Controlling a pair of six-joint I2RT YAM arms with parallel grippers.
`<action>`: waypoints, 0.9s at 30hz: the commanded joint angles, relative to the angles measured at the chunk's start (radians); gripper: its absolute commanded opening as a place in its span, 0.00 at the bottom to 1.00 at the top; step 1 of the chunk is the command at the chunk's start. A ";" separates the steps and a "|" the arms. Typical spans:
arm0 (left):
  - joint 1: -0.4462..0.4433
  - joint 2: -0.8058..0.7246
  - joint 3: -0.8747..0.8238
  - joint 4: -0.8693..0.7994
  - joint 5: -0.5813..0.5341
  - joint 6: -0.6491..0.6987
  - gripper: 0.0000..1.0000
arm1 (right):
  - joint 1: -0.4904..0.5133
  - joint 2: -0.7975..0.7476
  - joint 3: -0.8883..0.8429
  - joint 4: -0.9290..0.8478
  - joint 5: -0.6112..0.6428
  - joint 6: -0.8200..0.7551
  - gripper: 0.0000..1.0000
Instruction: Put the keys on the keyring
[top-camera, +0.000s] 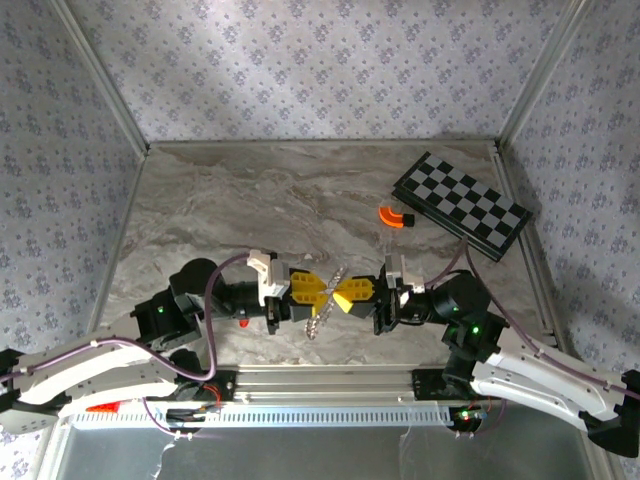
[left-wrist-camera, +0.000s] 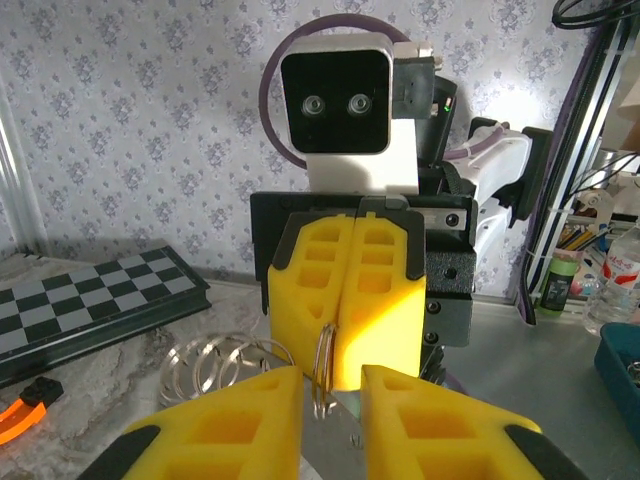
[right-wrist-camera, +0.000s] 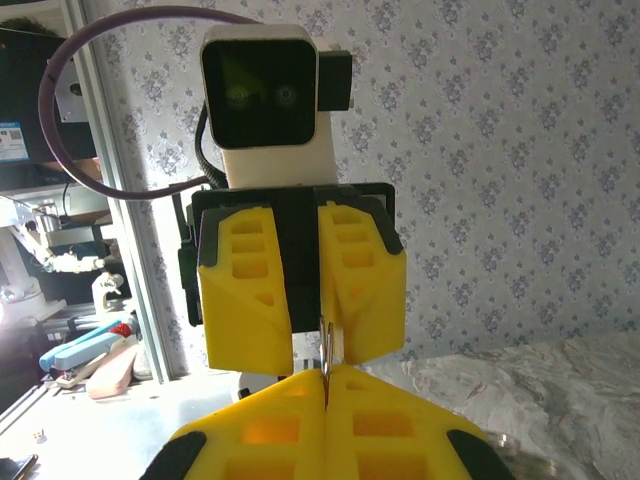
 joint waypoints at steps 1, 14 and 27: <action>-0.009 0.007 0.008 0.040 0.029 -0.005 0.19 | -0.004 -0.017 0.001 0.058 -0.006 0.009 0.00; -0.009 0.014 0.014 0.041 0.044 -0.005 0.02 | -0.004 -0.021 -0.002 0.032 -0.003 -0.002 0.00; -0.009 0.006 -0.012 0.067 -0.023 0.001 0.00 | -0.004 -0.024 0.025 -0.061 0.028 0.001 0.00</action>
